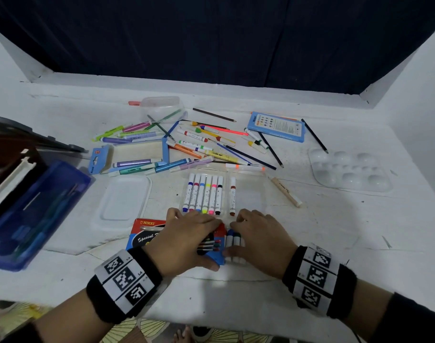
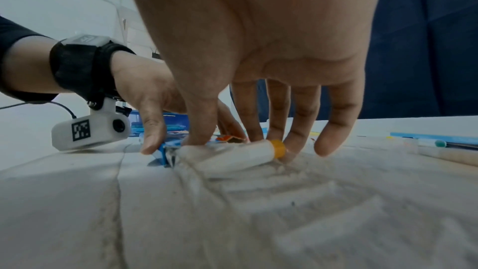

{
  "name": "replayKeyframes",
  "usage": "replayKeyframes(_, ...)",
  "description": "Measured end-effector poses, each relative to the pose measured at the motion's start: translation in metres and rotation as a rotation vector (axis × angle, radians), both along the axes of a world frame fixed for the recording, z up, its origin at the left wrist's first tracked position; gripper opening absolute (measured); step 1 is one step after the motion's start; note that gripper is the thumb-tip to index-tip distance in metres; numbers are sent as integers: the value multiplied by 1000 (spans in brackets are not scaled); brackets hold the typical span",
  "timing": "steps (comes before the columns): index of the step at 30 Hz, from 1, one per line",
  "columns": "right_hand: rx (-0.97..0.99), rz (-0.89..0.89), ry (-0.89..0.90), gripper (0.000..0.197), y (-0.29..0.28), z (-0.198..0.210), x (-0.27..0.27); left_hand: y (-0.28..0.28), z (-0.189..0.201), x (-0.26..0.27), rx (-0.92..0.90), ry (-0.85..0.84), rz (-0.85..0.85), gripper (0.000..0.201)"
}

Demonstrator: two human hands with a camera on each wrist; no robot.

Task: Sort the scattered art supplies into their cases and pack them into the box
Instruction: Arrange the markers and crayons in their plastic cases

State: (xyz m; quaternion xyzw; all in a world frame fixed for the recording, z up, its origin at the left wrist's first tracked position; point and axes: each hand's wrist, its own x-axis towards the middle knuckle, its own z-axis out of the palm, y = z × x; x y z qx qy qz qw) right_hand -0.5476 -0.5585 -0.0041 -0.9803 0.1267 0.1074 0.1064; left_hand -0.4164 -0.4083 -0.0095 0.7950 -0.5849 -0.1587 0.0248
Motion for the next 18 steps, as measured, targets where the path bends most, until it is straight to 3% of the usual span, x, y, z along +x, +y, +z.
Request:
replayKeyframes(8,185,-26,-32,54,-10,5,-8,0,2,-1,16,8,10,74)
replayKeyframes(18,88,3,65,77,-20,7,-25,2,6,0,13,34,7,76)
